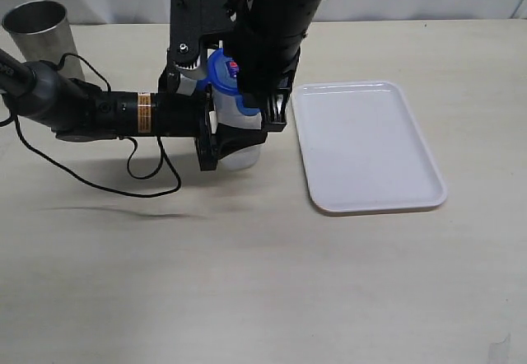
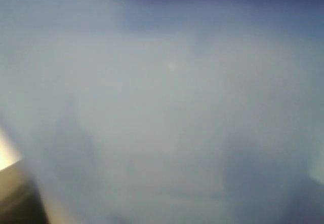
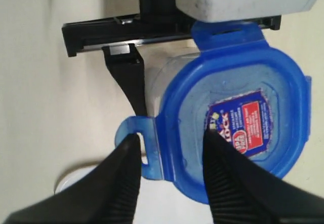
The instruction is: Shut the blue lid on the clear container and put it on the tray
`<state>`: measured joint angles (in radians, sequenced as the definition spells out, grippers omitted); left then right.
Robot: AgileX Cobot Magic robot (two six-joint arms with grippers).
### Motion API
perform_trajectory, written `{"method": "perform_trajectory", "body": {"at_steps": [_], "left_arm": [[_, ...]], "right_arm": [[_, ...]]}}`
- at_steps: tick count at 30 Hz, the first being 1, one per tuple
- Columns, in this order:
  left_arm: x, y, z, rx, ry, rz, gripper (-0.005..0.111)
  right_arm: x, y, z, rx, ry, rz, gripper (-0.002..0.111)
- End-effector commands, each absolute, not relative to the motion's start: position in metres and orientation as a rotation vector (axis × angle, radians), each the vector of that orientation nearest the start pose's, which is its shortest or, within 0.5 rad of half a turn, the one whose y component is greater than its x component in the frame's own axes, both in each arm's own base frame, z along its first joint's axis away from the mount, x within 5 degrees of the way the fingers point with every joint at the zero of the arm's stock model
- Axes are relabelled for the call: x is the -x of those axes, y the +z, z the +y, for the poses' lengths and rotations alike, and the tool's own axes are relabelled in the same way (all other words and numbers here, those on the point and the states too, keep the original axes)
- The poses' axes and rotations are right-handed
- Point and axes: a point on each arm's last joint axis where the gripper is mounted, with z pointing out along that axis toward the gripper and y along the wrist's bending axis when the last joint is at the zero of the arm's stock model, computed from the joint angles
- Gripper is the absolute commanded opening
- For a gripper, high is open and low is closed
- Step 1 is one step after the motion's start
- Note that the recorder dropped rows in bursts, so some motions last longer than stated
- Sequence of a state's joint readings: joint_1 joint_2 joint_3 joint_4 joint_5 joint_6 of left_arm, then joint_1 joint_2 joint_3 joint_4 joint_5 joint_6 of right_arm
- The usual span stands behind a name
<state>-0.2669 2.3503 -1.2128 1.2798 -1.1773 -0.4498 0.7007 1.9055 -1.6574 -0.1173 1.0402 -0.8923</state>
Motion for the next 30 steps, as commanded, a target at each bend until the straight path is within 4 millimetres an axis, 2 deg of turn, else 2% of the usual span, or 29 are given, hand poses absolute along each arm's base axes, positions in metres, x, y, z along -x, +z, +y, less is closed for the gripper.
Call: {"method": "perform_trajectory", "body": {"at_steps": [1, 17, 22, 30], "left_arm": [[-0.372, 0.08, -0.186, -1.215, -0.977, 1.365, 0.0], [-0.372, 0.08, -0.186, -1.215, -0.977, 1.365, 0.0], [-0.372, 0.08, -0.186, -1.217, -0.977, 1.365, 0.0], [-0.372, 0.08, -0.186, -1.219, -0.978, 1.364, 0.0]], "right_arm": [[-0.322, 0.256, 0.259, 2.082, -0.21, 1.889, 0.038], [-0.317, 0.203, 0.252, 2.181, -0.312, 1.674, 0.038], [-0.317, 0.197, 0.253, 2.163, -0.304, 1.679, 0.038], [-0.32, 0.174, 0.255, 2.206, -0.292, 1.71, 0.038]]}}
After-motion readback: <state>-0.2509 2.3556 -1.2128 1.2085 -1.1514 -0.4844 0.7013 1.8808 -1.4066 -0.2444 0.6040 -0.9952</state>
